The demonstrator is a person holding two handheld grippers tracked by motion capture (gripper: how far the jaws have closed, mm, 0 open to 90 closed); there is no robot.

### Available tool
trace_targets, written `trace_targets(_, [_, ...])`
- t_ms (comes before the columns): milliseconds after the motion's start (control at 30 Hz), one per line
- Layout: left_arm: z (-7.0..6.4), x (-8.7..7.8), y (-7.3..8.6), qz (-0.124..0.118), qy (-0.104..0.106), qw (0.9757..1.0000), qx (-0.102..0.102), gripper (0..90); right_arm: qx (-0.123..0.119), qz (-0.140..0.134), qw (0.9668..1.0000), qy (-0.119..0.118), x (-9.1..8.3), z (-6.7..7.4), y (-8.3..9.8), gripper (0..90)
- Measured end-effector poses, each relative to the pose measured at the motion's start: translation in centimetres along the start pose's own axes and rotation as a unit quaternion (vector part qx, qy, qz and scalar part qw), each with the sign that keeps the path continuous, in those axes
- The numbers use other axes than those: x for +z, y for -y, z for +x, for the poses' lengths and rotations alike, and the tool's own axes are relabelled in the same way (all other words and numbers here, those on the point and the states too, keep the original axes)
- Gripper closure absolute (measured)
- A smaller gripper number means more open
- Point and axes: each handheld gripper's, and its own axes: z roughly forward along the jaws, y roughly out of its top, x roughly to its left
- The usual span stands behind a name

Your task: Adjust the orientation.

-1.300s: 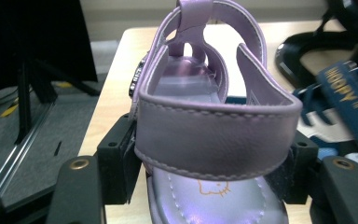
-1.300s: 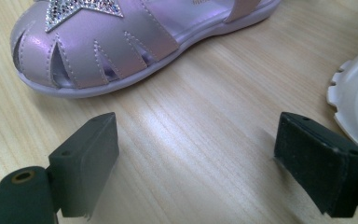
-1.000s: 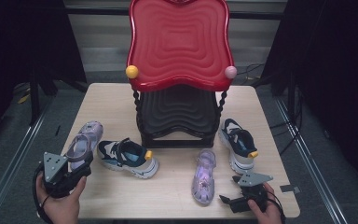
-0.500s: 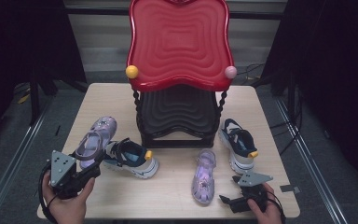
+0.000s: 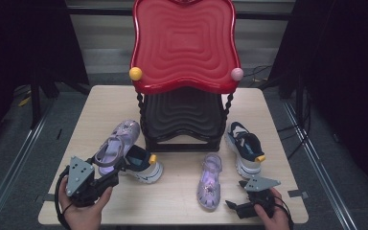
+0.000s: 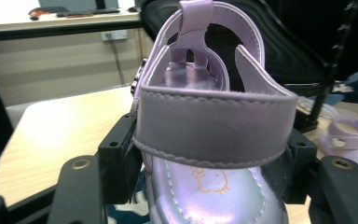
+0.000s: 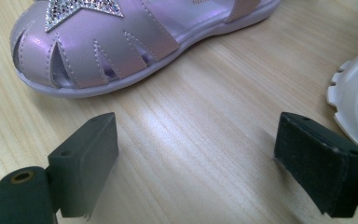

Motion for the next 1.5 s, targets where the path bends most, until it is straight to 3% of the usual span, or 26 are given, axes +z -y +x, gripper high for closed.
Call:
trace_targets(400, [-1.9, 0.2, -0.5, 0.005, 0.036, 0.9991, 0.02, 36.8, -0.002, 0.0, 1.0, 0.0, 0.0, 0.0, 0.0, 12.7])
trace_targets(833, [-4.7, 3.2, -2.0, -0.001, 0.074, 0.9968, 0.032, 36.8, -0.002, 0.0, 1.0, 0.0, 0.0, 0.0, 0.0, 12.7])
trace_targets(1300, [-6.4, 6.7, -3.0, -0.021, 0.071, 0.9971, 0.017, 36.7, -0.001, 0.0, 1.0, 0.0, 0.0, 0.0, 0.0, 12.7])
trace_targets(1500, [-7.0, 8.2, -3.0, -0.028, 0.056, 0.998, 0.008, 36.7, -0.001, 0.0, 1.0, 0.001, 0.0, 0.0, 0.0, 12.6])
